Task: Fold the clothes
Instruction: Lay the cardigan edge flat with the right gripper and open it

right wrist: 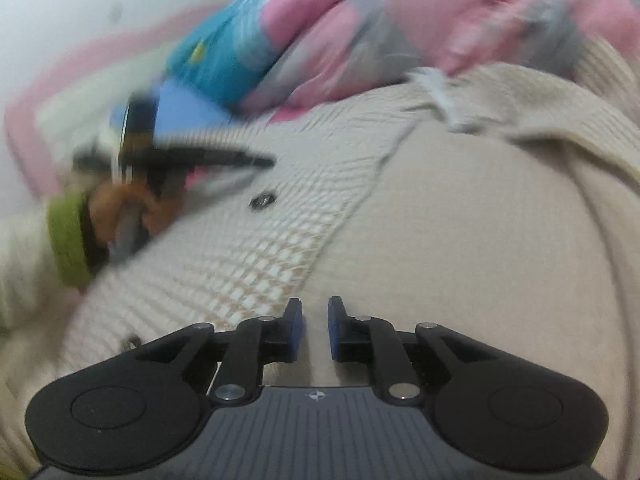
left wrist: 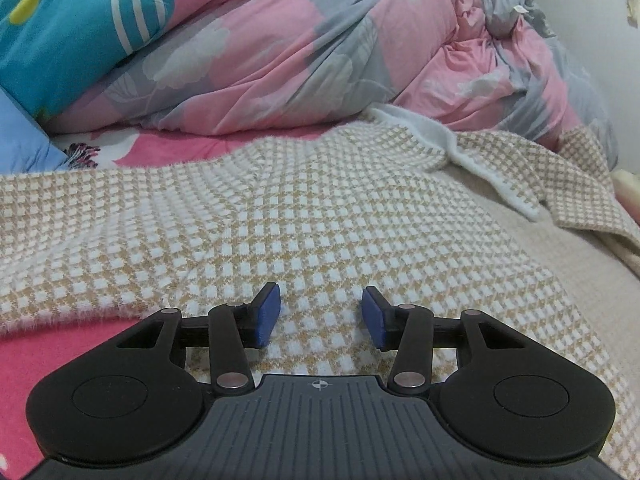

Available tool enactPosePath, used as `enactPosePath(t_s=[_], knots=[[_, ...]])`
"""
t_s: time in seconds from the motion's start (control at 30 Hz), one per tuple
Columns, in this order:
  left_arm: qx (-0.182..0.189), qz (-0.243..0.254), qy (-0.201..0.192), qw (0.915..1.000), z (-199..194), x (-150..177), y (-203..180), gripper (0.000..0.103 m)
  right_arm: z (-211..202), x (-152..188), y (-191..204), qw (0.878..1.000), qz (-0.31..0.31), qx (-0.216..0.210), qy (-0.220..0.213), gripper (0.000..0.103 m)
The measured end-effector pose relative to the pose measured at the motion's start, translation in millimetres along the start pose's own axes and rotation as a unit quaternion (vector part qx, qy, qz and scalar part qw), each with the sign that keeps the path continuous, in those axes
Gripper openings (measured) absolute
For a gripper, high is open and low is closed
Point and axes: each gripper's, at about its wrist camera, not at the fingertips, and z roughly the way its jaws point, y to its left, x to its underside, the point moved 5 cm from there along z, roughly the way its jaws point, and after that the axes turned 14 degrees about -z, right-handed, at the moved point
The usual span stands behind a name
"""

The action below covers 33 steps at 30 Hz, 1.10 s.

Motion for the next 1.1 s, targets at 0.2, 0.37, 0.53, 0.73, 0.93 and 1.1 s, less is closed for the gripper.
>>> enactPosePath(t_s=[0.2,0.37,0.53,0.73,0.93,1.1], knots=[[0.018,-0.001,-0.013,0.9998,-9,-3,-21,0.053,-77,-8,-24,0.990,0.019,0.126,-0.053,0.022],[0.044,0.003,-0.015,0.9989,-10,1,-45,0.054,-104,-7,-37,0.965,-0.039,0.253,-0.058,0.025],[0.052,0.010,-0.012,0.9985,-1,12,-57,0.056,-77,-31,-36,0.950,-0.133,0.281,-0.038,0.034],[0.062,-0.014,0.001,0.9980,8,17,-50,0.059,11,-74,-14,0.907,-0.320,0.273,0.012,0.043],[0.075,-0.011,0.001,0.9972,9,21,-52,0.068,116,-102,-33,0.889,-0.372,0.260,0.061,0.043],[0.085,-0.018,0.004,0.9962,10,21,-51,0.071,178,-105,-79,0.888,-0.351,0.274,0.112,0.042]])
